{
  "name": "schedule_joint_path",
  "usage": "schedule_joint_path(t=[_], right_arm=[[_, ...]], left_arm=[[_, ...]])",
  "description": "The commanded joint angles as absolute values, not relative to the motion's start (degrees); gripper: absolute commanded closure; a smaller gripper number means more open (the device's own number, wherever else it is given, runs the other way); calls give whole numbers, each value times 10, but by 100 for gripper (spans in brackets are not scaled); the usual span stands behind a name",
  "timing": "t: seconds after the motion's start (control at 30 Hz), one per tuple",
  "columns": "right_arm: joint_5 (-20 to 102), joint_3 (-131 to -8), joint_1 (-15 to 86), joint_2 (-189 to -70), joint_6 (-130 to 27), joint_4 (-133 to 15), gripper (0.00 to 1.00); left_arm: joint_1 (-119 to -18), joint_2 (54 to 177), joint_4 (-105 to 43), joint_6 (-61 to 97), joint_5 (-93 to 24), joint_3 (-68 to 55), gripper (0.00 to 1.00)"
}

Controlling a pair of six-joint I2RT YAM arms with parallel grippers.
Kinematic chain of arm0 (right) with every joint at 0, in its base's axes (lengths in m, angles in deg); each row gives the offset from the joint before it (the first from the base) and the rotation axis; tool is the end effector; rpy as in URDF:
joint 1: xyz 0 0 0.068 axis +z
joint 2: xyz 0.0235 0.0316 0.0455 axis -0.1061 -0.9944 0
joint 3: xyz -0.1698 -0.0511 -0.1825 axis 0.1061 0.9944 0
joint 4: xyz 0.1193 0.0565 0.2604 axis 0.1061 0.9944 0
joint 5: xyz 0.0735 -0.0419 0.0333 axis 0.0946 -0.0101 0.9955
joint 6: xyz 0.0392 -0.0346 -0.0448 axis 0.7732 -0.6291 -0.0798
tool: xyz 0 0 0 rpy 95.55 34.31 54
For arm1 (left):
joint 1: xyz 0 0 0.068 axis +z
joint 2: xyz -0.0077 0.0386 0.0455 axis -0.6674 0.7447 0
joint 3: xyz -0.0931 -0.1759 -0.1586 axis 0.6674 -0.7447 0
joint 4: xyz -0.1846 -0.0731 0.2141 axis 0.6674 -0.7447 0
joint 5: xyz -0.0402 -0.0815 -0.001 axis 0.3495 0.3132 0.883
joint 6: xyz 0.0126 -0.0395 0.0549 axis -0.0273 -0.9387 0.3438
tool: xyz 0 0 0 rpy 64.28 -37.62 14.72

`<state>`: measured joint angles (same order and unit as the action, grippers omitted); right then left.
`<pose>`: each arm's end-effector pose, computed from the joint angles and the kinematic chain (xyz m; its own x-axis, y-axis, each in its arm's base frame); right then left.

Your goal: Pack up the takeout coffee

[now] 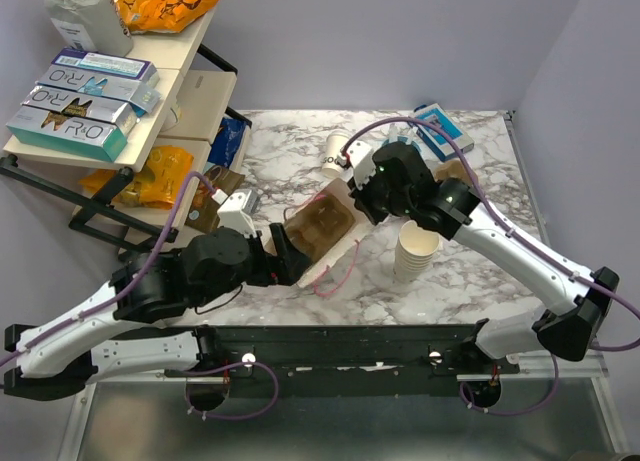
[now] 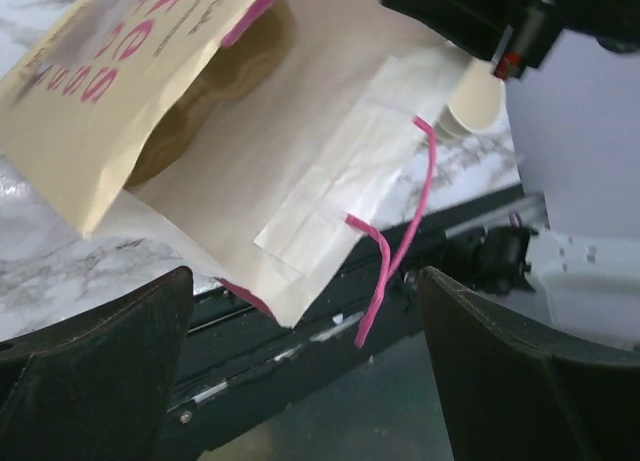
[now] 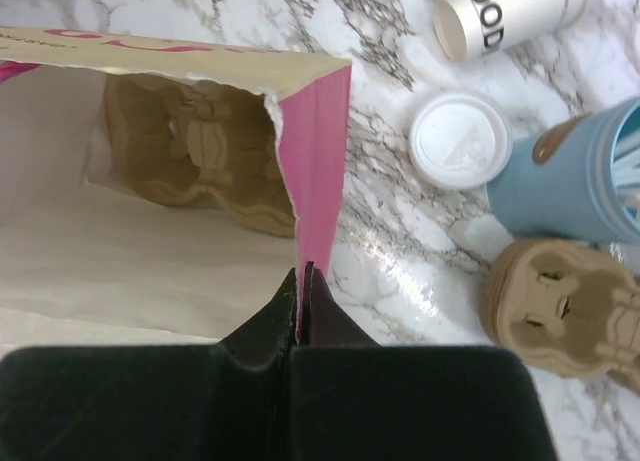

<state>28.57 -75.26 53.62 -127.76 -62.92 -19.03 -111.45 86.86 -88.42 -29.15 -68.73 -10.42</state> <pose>0.2405 0.2566 0.3422 -0.3699 -0.5169 -0.7720 -0.7259 0.6794 -0.1071 0.0892 -0.1702 0.3800 -0.7134 -0.2887 -0.6386 0.2071 0.7837 -0.5856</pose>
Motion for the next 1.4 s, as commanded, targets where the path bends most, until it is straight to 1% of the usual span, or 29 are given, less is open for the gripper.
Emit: schedule_joint_path(t=[0.0, 0.03, 0.1, 0.2, 0.37, 0.4, 0.5, 0.53, 0.57, 0.67, 0.73, 0.8, 0.87, 1.03, 1.13, 1.2, 1.37], right_arm=[[392, -787, 536, -1244, -786, -229, 99], [411, -793, 536, -1241, -806, -223, 99], [438, -805, 536, -1234, -853, -219, 99], [450, -831, 536, -1235, -895, -188, 99], [472, -864, 536, -1248, -889, -155, 99], [479, -876, 536, -1261, -883, -146, 99], [478, -922, 540, -1286, -857, -120, 99], [470, -929, 543, -1299, -857, -113, 99], [446, -933, 553, -1305, -866, -109, 99], [395, -920, 578, -1315, -887, -116, 98], [390, -918, 586, -1317, -890, -121, 98], [390, -918, 593, -1320, -890, -124, 98], [365, -922, 603, -1324, -890, -120, 97], [342, -945, 608, -1348, -872, -110, 97], [337, -955, 608, -1353, -851, -103, 97], [362, -948, 609, -1349, -851, -110, 97], [375, -932, 611, -1339, -846, -131, 97]], left_arm=[[-1113, 850, -830, -141, -579, -69, 1], [-1114, 848, -822, -125, -550, -63, 1], [-1114, 842, -793, -102, -529, -49, 1], [-1113, 838, -800, -107, -543, -19, 1], [-1114, 845, -855, -133, -652, 10, 1], [-1113, 852, -870, -138, -691, 23, 1], [-1113, 893, -918, -183, -757, 66, 1], [-1113, 905, -933, -194, -802, 80, 1], [-1113, 931, -946, -209, -818, 96, 1], [-1113, 975, -959, -193, -851, 142, 1], [-1109, 991, -959, -184, -864, 157, 1], [-1093, 1014, -959, -184, -848, 164, 1], [-1067, 1034, -952, -163, -799, 169, 1], [-1042, 1060, -929, -117, -730, 160, 1], [-1025, 1067, -916, -116, -715, 138, 1], [-1002, 1078, -916, -127, -714, 125, 1], [-971, 1079, -857, -118, -659, 79, 8]])
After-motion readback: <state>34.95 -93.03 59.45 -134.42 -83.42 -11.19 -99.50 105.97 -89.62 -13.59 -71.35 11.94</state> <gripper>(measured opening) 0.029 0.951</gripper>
